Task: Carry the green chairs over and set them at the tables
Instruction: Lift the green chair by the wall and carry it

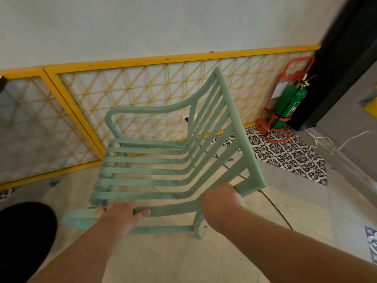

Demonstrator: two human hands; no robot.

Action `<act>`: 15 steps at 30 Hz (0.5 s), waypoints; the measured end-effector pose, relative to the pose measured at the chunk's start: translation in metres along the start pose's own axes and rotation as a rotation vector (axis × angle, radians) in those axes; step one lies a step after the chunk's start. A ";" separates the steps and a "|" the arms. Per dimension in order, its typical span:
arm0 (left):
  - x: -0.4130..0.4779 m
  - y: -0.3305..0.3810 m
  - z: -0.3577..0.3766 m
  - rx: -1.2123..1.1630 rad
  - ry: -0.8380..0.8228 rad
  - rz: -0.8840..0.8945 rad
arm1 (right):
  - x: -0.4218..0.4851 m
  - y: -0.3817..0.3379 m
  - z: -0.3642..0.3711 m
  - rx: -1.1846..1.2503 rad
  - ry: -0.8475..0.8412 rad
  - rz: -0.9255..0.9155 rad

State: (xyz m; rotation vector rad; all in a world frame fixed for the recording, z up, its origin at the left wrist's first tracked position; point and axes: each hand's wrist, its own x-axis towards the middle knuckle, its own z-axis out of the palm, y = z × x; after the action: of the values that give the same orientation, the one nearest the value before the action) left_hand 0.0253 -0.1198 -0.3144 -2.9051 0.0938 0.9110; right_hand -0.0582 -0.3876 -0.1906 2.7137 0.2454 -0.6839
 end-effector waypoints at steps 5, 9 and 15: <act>-0.001 0.004 -0.003 0.008 -0.008 -0.013 | 0.006 0.003 0.006 -0.018 0.059 -0.035; -0.005 0.005 -0.006 -0.013 -0.010 -0.011 | 0.009 0.004 0.007 -0.030 0.046 -0.058; -0.016 0.016 -0.004 -0.048 -0.021 -0.008 | 0.008 0.016 0.010 -0.045 0.035 -0.048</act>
State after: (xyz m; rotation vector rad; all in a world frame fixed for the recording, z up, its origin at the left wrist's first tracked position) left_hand 0.0135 -0.1355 -0.3032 -2.9366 0.0589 0.9554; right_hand -0.0513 -0.4058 -0.1985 2.6868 0.3310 -0.6361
